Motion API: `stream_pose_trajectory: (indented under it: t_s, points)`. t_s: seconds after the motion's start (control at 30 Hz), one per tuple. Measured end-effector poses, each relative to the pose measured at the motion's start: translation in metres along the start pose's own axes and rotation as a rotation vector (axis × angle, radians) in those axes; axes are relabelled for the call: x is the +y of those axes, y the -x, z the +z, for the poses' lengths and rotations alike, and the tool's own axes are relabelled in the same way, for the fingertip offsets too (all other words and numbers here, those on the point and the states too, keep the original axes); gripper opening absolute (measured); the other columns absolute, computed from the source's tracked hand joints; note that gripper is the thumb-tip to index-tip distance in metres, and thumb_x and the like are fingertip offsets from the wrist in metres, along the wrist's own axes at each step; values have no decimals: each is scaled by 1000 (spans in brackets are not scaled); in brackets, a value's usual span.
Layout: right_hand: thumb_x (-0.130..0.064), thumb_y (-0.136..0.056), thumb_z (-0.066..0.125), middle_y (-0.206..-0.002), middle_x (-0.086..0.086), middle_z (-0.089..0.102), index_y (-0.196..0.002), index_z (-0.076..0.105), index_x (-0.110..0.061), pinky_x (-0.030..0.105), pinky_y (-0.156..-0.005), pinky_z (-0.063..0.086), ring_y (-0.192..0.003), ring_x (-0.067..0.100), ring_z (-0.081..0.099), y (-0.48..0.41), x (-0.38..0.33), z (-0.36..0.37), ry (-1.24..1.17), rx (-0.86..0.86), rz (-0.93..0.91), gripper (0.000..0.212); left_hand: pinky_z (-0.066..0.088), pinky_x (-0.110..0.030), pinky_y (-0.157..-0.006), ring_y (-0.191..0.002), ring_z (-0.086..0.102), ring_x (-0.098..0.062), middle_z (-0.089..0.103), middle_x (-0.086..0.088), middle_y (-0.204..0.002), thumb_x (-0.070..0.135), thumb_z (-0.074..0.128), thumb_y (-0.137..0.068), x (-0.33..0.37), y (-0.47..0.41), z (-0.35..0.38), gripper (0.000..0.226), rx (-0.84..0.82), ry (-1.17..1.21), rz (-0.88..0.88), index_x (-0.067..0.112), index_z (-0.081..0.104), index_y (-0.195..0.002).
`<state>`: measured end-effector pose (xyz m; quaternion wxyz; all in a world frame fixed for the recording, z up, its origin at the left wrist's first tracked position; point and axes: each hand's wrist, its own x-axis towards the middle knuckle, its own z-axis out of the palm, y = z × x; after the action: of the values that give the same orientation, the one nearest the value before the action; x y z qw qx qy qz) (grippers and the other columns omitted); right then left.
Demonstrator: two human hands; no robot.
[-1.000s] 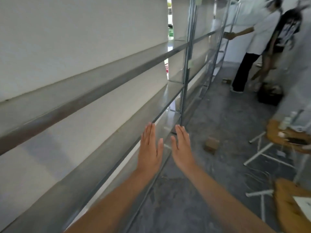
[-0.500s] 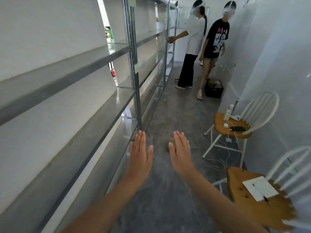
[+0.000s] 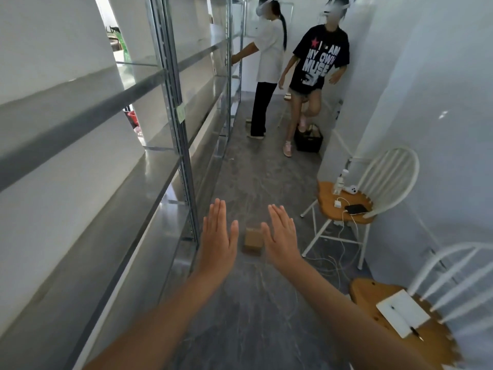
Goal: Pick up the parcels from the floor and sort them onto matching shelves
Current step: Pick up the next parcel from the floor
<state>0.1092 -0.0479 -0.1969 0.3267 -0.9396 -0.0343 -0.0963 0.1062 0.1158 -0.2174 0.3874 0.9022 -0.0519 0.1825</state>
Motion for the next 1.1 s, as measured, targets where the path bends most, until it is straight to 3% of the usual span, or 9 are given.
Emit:
stream_pose_trajectory:
  t_s: [0.1, 0.2, 0.27, 0.37, 0.53, 0.63, 0.73, 0.87, 1.1]
  points:
    - [-31, -107, 35, -165, 1, 22, -157, 25, -13, 36, -124, -1, -155, 15, 7, -34, 0, 11, 10, 16, 30, 54, -5, -27, -127, -157, -3, -8, 6, -2, -173, 51, 18, -101, -12, -35, 6, 75, -35, 24, 27, 11, 10, -164]
    - [-31, -107, 35, -166, 2, 21, -157, 24, -12, 39, -125, 0, -155, 16, 6, -61, 7, 17, 33, 10, 53, 54, -10, -23, -125, -155, -6, -5, 4, -2, -173, 36, 31, -109, -26, -66, 13, 64, -67, 13, 57, 11, 10, -164]
    - [-31, -107, 36, -165, 2, 22, -157, 25, -12, 40, -124, 1, -155, 17, 7, -76, 15, 20, 46, 2, 77, 54, -7, -27, -127, -156, -3, -8, 6, -4, -173, 31, 34, -110, -34, -84, 21, 62, -71, 16, 45, 10, 12, -164]
    - [-32, -106, 38, -164, 2, 24, -156, 28, -12, 41, -124, 3, -155, 18, 9, -97, 28, 22, 41, 6, 116, 54, -3, -33, -129, -158, 1, -13, 9, -5, -173, 44, 25, -106, -40, -103, 36, 68, -94, 25, 44, 9, 13, -163]
    - [-32, -107, 36, -164, 2, 24, -155, 29, -13, 42, -124, 4, -155, 19, 9, -142, 52, 31, 42, -16, 149, 53, -17, -14, -120, -154, -7, -4, 4, -2, -173, 31, 33, -111, -45, -142, 67, 61, -128, 22, 79, 11, 9, -164]
    - [-31, -106, 37, -164, 4, 26, -155, 30, -12, 42, -124, 5, -155, 20, 10, -174, 71, 42, 31, -51, 160, 52, -19, -11, -118, -154, -7, -4, 4, -2, -173, 29, 34, -111, -51, -167, 89, 61, -134, 20, 75, 11, 10, -164]
    - [-32, -107, 36, -164, 4, 24, -155, 28, -12, 41, -123, 4, -155, 20, 9, -213, 95, 51, 34, -94, 176, 53, -17, -14, -121, -154, -5, -4, 7, -4, -173, 28, 33, -111, -59, -200, 116, 60, -160, 5, 59, 10, 12, -163]
    - [-31, -106, 38, -164, 6, 26, -154, 29, -10, 44, -123, 6, -155, 21, 11, -274, 130, 52, 35, -123, 166, 53, -5, -30, -129, -155, -3, -5, 8, -4, -173, 27, 32, -111, -55, -257, 155, 58, -164, -7, 27, 10, 12, -164]
    - [-32, -106, 37, -163, 6, 27, -154, 30, -10, 44, -123, 7, -155, 22, 12, -382, 186, 43, 8, -157, 154, 53, 1, -37, -130, -153, 1, -6, 13, -7, -172, 33, 27, -107, -43, -353, 226, 62, -163, -26, 8, 7, 16, -162]
